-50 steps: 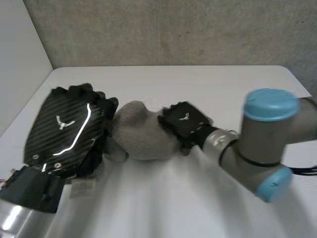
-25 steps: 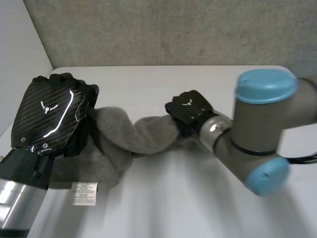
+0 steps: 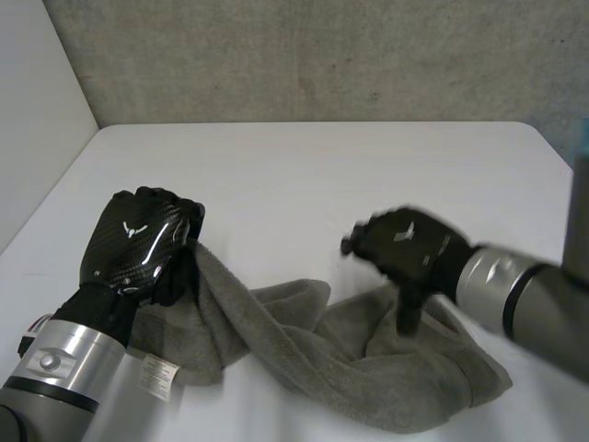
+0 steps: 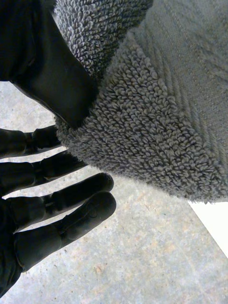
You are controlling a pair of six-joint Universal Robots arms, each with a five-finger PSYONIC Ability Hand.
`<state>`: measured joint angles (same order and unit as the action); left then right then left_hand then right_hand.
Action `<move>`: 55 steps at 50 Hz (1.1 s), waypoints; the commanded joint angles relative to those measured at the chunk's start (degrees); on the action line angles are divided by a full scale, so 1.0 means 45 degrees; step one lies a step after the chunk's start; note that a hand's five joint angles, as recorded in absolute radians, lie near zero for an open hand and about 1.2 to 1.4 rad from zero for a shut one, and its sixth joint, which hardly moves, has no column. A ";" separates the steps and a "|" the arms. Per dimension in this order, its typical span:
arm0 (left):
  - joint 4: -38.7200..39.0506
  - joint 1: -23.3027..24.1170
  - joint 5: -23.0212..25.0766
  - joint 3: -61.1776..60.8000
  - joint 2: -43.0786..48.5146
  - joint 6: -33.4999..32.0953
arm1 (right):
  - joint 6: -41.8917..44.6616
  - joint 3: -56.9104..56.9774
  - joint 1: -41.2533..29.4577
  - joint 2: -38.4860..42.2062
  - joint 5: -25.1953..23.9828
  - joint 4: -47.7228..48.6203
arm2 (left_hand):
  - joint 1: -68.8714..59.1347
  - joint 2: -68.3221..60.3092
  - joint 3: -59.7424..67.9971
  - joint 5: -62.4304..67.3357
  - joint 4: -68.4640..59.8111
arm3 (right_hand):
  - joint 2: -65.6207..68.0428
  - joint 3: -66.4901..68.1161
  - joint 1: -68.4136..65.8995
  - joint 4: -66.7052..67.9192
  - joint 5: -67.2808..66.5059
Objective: Fold the towel.
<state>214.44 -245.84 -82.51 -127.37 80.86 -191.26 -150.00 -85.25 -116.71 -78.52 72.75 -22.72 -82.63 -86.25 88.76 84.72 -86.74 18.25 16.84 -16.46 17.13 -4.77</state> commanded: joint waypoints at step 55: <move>0.1135 -0.0096 -0.0025 -0.0544 0.0157 0.0022 | 0.0208 -0.4414 0.2967 0.1609 -0.3118 0.5810 | 0.0766 0.1570 -0.2129 -0.3453 0.1680 | 0.2372 0.2685 -0.2770 0.2619 -0.3144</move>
<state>219.34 -246.21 -82.61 -129.80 81.51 -191.16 -150.47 -101.91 -104.88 -70.67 62.27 2.98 -82.63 -86.25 88.76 84.72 -86.74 31.03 30.62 -30.09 30.66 -18.83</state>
